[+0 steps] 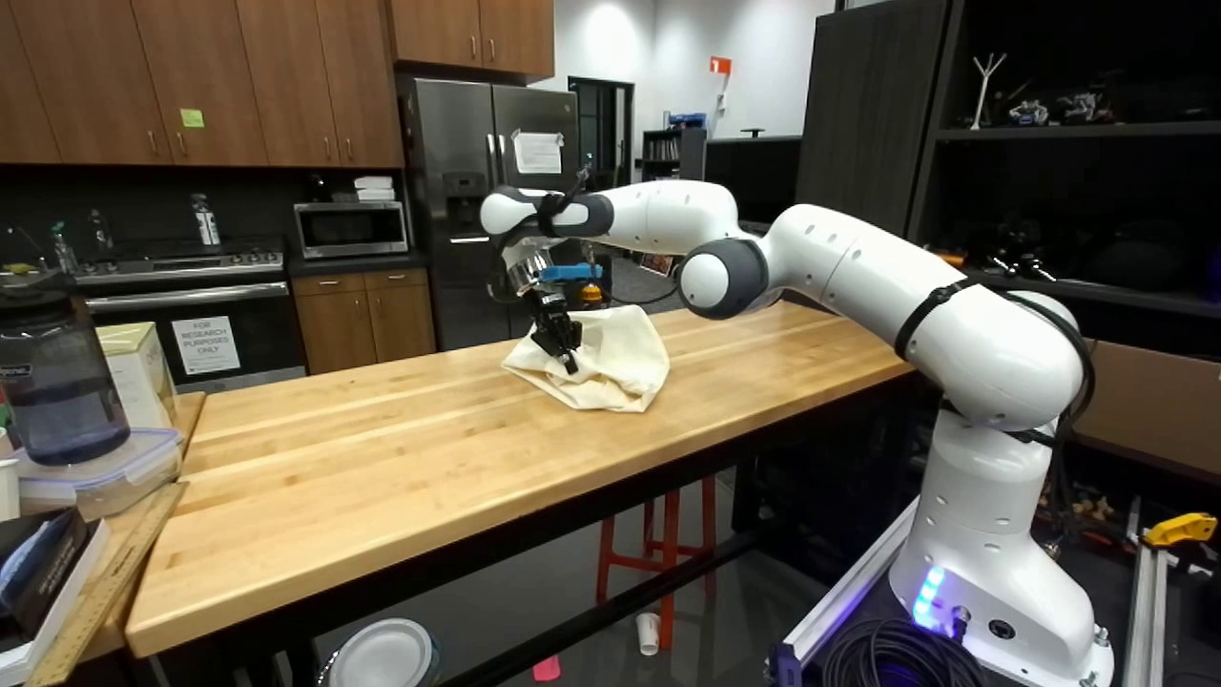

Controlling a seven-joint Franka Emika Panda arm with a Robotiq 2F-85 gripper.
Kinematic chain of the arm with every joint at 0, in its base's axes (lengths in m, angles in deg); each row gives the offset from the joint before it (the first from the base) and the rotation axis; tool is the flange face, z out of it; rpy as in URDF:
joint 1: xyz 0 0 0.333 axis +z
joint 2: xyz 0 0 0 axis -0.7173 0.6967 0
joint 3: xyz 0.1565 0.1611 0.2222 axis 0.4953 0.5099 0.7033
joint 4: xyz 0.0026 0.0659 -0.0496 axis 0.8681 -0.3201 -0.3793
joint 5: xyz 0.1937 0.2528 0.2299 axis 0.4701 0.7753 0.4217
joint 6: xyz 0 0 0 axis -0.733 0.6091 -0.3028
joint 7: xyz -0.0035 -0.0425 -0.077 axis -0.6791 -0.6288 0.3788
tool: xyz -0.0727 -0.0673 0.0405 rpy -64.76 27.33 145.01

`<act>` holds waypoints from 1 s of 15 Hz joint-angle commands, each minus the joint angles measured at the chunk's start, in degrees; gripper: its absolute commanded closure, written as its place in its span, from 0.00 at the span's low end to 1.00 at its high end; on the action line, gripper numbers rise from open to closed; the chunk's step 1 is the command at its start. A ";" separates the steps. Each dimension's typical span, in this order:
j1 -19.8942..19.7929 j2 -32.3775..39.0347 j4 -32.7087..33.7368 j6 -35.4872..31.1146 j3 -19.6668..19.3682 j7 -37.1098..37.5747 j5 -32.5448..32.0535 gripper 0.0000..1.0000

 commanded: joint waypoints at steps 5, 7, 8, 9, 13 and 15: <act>5.16 -1.58 -1.39 4.14 -2.85 -22.82 -11.77 0.99; 7.27 0.84 2.73 7.23 -5.12 -29.18 -14.23 0.99; 8.17 0.79 2.41 8.23 -5.84 -32.17 -15.69 0.99; 9.16 0.80 2.16 8.97 -6.71 -35.03 -17.26 0.99; 14.41 1.11 1.68 10.04 -10.09 -43.86 -23.82 0.99; 16.46 1.13 2.15 9.25 -10.88 -45.93 -25.34 0.99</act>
